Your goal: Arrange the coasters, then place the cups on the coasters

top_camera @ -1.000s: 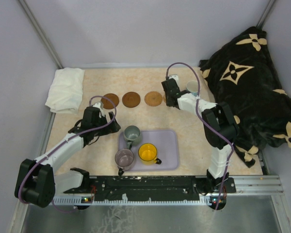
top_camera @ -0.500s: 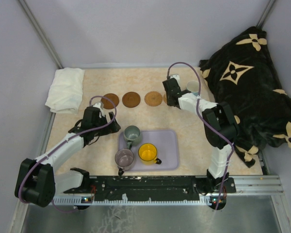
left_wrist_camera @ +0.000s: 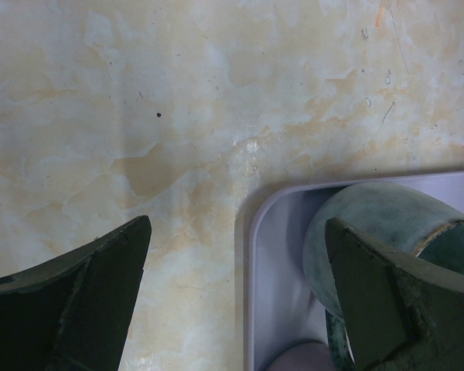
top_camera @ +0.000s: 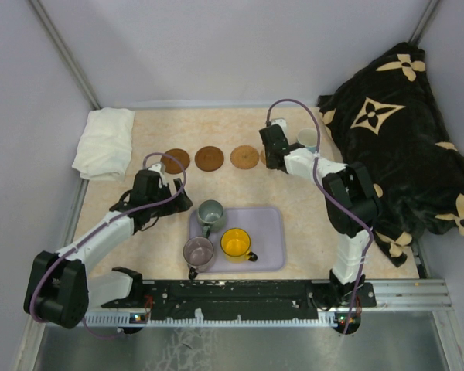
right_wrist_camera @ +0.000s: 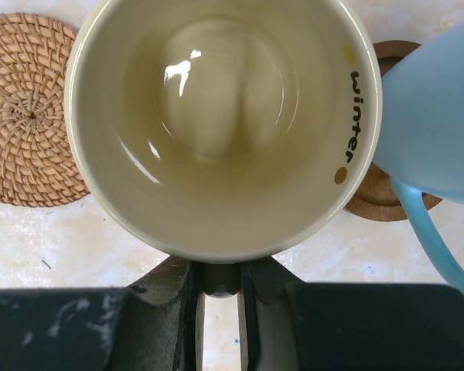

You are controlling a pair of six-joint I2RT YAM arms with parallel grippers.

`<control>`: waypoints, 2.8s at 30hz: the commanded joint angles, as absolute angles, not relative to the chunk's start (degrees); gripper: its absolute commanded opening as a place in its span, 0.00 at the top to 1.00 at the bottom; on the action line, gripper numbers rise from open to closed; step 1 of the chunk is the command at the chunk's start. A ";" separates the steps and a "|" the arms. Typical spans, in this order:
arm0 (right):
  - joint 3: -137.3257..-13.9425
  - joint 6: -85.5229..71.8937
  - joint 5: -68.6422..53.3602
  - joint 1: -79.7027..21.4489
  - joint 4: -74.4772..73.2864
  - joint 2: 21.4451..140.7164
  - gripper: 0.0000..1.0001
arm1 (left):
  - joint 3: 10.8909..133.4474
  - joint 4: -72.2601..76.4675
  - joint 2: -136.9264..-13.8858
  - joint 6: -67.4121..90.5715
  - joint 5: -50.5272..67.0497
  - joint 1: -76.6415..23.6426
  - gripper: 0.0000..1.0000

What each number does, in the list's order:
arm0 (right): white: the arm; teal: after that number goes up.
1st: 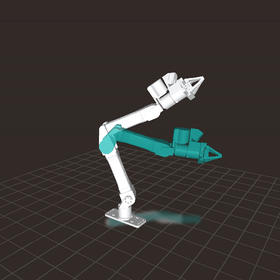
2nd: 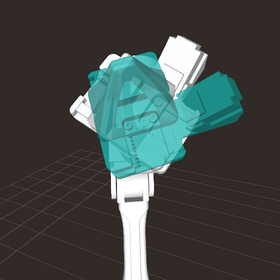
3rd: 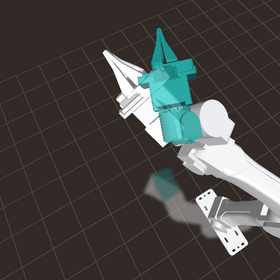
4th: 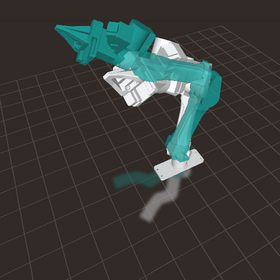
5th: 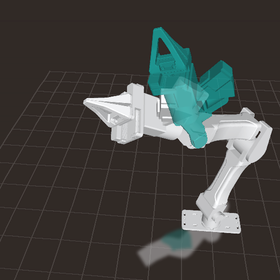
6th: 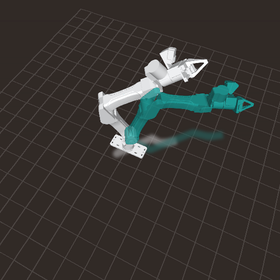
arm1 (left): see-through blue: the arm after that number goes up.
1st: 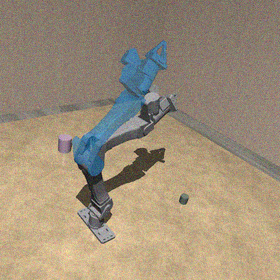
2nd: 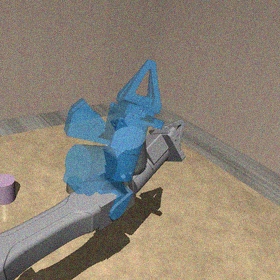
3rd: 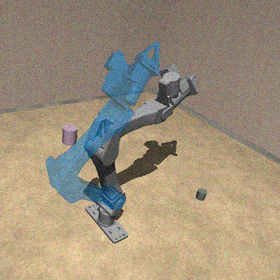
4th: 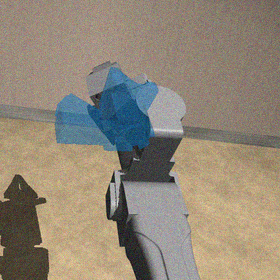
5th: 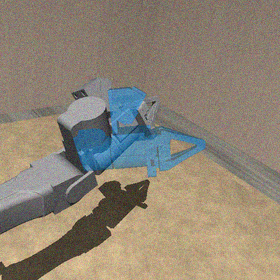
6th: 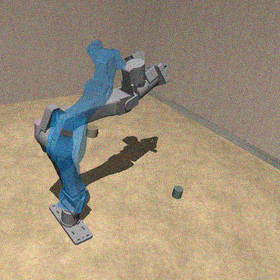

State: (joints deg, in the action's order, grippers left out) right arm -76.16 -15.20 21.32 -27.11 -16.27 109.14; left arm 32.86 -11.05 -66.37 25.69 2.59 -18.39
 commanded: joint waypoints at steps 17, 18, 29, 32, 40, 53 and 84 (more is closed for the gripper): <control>-75.45 -16.30 22.88 -26.63 -12.08 104.17 1.00 | 33.48 -9.94 -66.19 25.41 2.61 -18.63 0.00; -75.49 -16.34 22.79 -26.63 -12.07 104.33 1.00 | 33.46 -9.97 -66.19 25.41 2.56 -18.62 0.00; -77.08 -16.61 22.66 -26.63 -13.29 106.09 0.70 | 33.58 -9.89 -66.83 25.47 2.55 -18.59 0.00; -77.12 -16.40 22.67 -26.63 -13.19 106.22 0.64 | 33.42 -9.77 -67.05 25.51 2.54 -18.63 0.00; -77.33 -16.34 22.90 -26.63 -13.14 106.02 0.63 | 33.40 -9.67 -67.28 25.51 2.55 -18.63 0.00; -73.98 -18.54 24.00 -26.85 -14.26 98.06 0.40 | 33.78 -10.05 -66.79 25.50 3.07 -18.63 0.00; -46.66 -52.10 37.21 -72.26 -40.76 62.45 0.41 | 32.65 -13.44 -59.60 26.28 2.19 -19.07 0.00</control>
